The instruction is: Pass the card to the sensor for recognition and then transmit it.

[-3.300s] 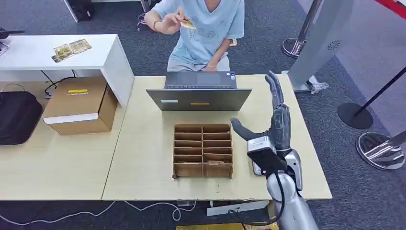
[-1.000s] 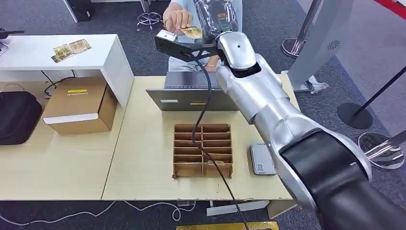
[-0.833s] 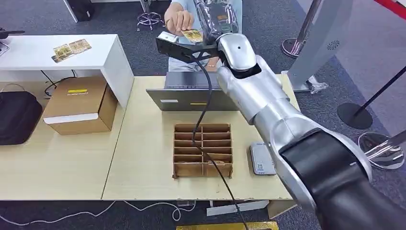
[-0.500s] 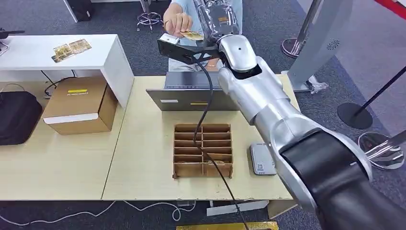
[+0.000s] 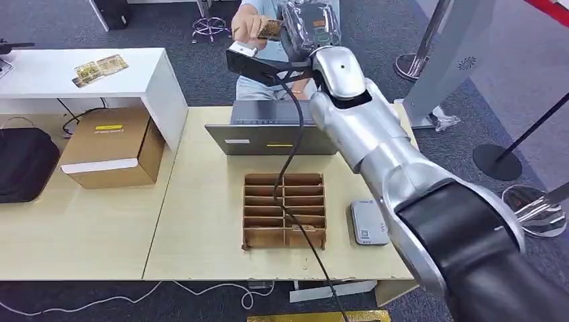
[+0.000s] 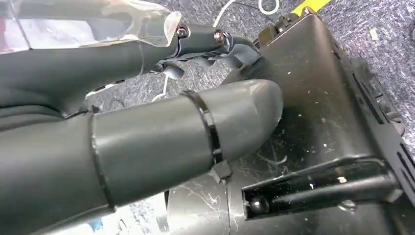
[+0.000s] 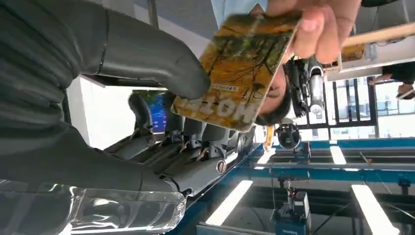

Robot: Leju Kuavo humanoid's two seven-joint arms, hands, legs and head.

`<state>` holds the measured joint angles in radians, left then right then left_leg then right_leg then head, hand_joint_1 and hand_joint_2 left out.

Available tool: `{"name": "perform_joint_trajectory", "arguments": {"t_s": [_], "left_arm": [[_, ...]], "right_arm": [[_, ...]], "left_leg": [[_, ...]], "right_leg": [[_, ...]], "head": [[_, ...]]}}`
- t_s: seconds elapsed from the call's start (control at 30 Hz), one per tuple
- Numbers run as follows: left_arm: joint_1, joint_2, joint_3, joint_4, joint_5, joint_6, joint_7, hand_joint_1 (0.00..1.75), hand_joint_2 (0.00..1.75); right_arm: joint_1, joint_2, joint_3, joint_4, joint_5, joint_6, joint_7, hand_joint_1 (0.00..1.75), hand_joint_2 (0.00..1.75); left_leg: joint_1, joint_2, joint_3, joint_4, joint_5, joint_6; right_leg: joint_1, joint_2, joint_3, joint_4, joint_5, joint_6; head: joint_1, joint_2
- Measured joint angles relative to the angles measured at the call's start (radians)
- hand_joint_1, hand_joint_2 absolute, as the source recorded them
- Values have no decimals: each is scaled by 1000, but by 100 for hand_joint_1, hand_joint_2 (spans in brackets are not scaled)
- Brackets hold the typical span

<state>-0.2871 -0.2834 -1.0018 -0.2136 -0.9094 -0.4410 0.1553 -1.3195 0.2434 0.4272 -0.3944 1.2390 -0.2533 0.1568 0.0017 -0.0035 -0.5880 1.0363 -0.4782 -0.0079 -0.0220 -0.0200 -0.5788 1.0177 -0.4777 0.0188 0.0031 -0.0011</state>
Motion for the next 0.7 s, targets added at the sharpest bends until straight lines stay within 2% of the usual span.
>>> {"name": "perform_joint_trajectory", "arguments": {"t_s": [0.5,0.7], "left_arm": [[0,0,8,0,-3,-3,0,0,0],[0,0,17,0,14,-2,3,0,0]], "right_arm": [[0,-1,-8,0,-11,3,-18,175,175],[1,-2,-38,-2,-78,-11,-66,175,175]], "left_leg": [[0,0,0,0,0,0],[0,0,0,0,0,0]], "right_leg": [[0,0,0,0,0,0],[0,0,0,0,0,0]], "head": [[0,0],[0,0]]}}
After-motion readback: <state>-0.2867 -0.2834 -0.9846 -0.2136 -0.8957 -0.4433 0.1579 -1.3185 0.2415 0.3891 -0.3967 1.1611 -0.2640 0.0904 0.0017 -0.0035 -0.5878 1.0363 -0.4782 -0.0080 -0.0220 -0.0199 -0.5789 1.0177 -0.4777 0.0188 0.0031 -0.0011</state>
